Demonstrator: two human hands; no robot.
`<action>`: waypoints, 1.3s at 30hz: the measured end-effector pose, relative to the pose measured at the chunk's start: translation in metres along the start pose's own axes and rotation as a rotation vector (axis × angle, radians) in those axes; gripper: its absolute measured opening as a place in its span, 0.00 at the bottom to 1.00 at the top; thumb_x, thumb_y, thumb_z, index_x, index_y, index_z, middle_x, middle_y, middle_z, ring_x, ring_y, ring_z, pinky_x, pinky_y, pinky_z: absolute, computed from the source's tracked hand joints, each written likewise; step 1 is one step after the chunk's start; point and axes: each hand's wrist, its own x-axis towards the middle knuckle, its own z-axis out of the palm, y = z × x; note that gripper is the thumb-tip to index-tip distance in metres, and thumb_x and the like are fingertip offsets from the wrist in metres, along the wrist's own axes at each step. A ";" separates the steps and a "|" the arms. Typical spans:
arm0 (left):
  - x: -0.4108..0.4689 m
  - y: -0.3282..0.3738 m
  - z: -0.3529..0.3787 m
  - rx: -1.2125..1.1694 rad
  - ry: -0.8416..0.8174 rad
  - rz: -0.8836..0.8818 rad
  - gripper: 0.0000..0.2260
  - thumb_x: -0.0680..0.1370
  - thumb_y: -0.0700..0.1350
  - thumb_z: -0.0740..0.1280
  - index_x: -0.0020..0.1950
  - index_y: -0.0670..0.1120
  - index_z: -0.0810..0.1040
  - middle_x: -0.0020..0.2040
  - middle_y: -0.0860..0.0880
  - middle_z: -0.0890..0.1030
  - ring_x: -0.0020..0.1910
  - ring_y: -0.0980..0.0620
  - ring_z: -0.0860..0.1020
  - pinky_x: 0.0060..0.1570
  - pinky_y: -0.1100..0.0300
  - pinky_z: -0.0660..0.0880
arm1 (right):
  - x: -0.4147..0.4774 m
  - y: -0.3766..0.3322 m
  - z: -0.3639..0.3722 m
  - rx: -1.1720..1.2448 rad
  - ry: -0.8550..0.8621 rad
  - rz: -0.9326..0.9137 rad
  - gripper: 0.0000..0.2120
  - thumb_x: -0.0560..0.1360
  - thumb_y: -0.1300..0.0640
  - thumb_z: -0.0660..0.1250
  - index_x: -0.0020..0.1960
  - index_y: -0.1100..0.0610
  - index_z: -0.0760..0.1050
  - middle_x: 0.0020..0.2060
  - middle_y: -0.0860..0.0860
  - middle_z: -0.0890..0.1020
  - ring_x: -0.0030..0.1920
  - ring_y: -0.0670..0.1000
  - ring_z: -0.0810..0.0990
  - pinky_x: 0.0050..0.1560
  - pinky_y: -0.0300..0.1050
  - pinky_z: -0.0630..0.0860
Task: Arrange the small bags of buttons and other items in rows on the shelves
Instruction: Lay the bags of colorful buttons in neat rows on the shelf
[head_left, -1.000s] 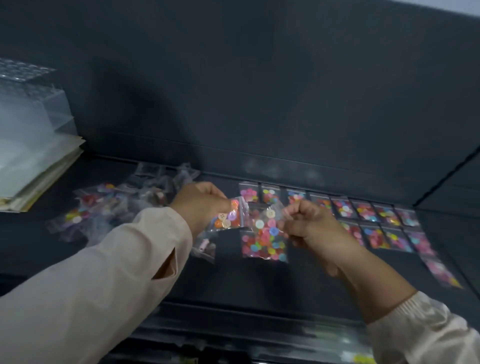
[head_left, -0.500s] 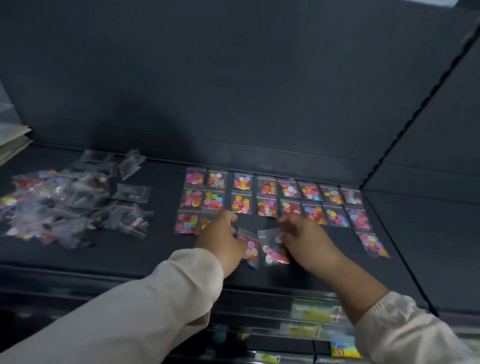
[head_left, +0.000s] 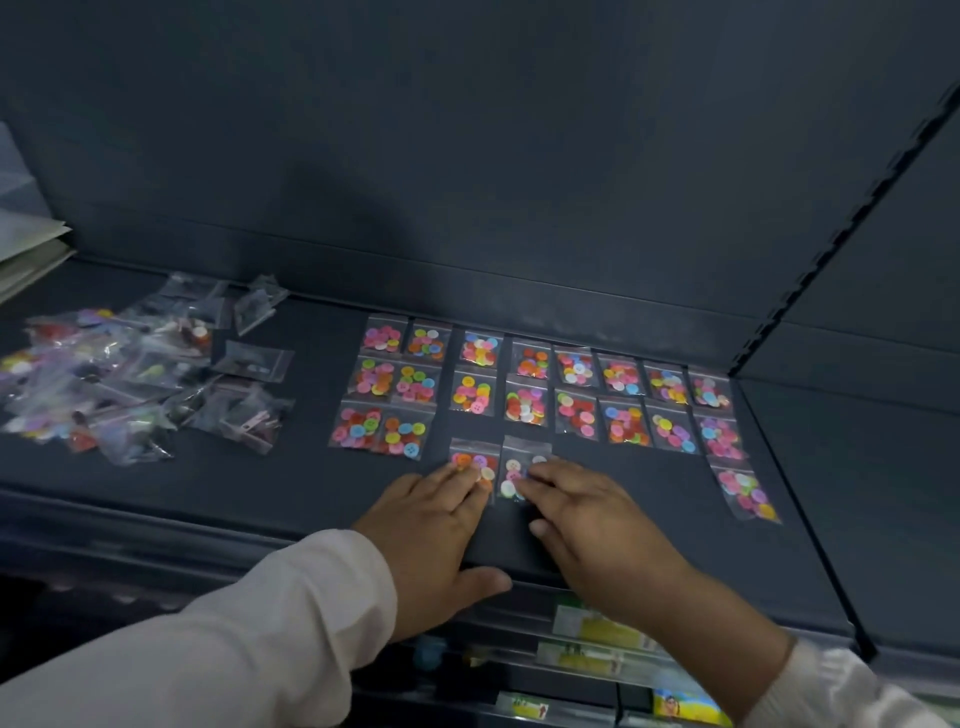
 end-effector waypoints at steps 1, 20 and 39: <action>0.001 0.001 0.000 0.001 -0.001 -0.007 0.38 0.76 0.68 0.49 0.77 0.48 0.41 0.78 0.51 0.39 0.76 0.53 0.39 0.74 0.53 0.42 | 0.001 0.000 0.001 -0.015 0.000 -0.012 0.24 0.81 0.48 0.53 0.76 0.48 0.56 0.75 0.45 0.58 0.75 0.47 0.51 0.68 0.34 0.42; 0.017 -0.015 -0.014 0.012 0.001 -0.008 0.40 0.75 0.68 0.52 0.77 0.49 0.40 0.78 0.52 0.39 0.76 0.54 0.39 0.71 0.56 0.37 | 0.021 0.010 -0.008 0.035 -0.042 -0.027 0.24 0.81 0.47 0.52 0.76 0.47 0.54 0.76 0.44 0.55 0.74 0.44 0.51 0.69 0.34 0.41; -0.004 -0.049 -0.027 -0.019 0.227 -0.062 0.36 0.76 0.66 0.51 0.77 0.51 0.43 0.78 0.51 0.43 0.77 0.51 0.42 0.75 0.50 0.44 | 0.051 -0.035 -0.029 0.040 0.098 -0.058 0.23 0.80 0.47 0.54 0.74 0.50 0.60 0.75 0.47 0.59 0.74 0.47 0.56 0.70 0.37 0.45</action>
